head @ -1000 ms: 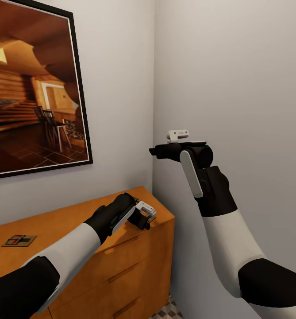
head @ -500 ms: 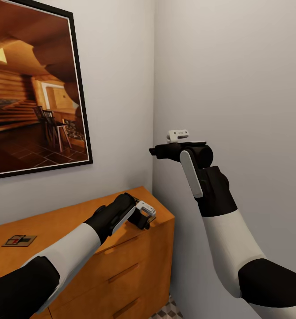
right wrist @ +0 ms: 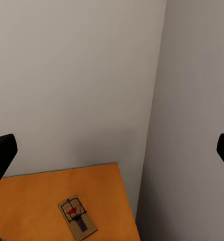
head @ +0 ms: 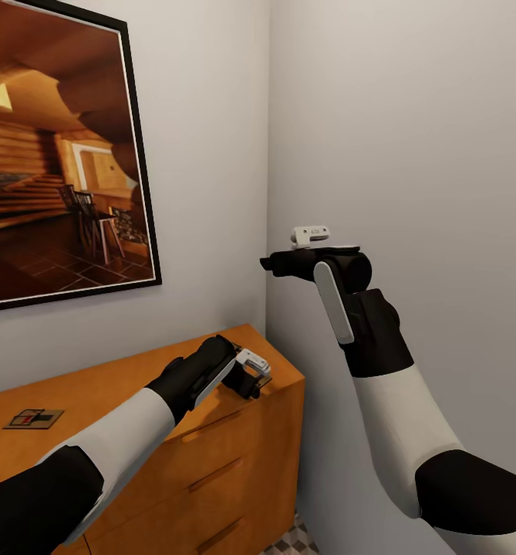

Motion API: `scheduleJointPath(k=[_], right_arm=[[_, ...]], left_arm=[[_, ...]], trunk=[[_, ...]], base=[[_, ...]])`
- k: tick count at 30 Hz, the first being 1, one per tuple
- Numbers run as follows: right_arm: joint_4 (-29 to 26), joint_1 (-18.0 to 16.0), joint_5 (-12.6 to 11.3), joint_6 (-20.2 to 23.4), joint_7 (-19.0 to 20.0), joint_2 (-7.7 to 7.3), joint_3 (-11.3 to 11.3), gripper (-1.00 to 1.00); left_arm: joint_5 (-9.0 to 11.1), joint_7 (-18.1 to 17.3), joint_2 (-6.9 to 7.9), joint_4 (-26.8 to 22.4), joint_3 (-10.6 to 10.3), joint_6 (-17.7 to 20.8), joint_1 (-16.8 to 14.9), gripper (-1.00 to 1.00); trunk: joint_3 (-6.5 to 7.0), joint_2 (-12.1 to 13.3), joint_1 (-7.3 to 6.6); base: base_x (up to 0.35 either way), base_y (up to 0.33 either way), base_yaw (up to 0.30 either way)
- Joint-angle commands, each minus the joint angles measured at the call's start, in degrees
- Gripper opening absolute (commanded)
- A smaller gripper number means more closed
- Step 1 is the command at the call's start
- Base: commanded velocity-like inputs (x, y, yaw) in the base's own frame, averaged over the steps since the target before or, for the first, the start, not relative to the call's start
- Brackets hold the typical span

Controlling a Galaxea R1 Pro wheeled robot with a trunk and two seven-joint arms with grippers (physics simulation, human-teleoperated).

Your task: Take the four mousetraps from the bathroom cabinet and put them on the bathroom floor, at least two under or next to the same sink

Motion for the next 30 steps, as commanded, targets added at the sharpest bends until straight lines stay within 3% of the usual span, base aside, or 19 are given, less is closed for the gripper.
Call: scheduleJointPath(k=[1, 29, 30], right_arm=[[-0.03, -0.06, -0.60, 0.18, -0.60, 0.00, 0.04, 1.00], [-0.03, -0.05, -0.61, 0.18, -0.60, 0.00, 0.02, 1.00], [-0.03, -0.05, -0.60, 0.18, -0.60, 0.00, 0.02, 1.00]], left_arm=[[-0.64, -0.08, 0.05, 0.67, -0.26, 0.15, -0.04, 1.00], [-0.63, -0.76, -0.01, 1.72, -0.08, -0.01, -0.04, 1.00], [-0.63, -0.76, -0.01, 1.75, -0.07, -0.02, -0.04, -1.00]], trunk=[[-0.08, -0.03, 0.00], [-0.08, -0.03, 0.00], [-0.08, -0.03, 0.00]], base=[[0.000, 0.000, 0.000], [0.000, 0.000, 0.000], [0.000, 0.000, 0.000]])
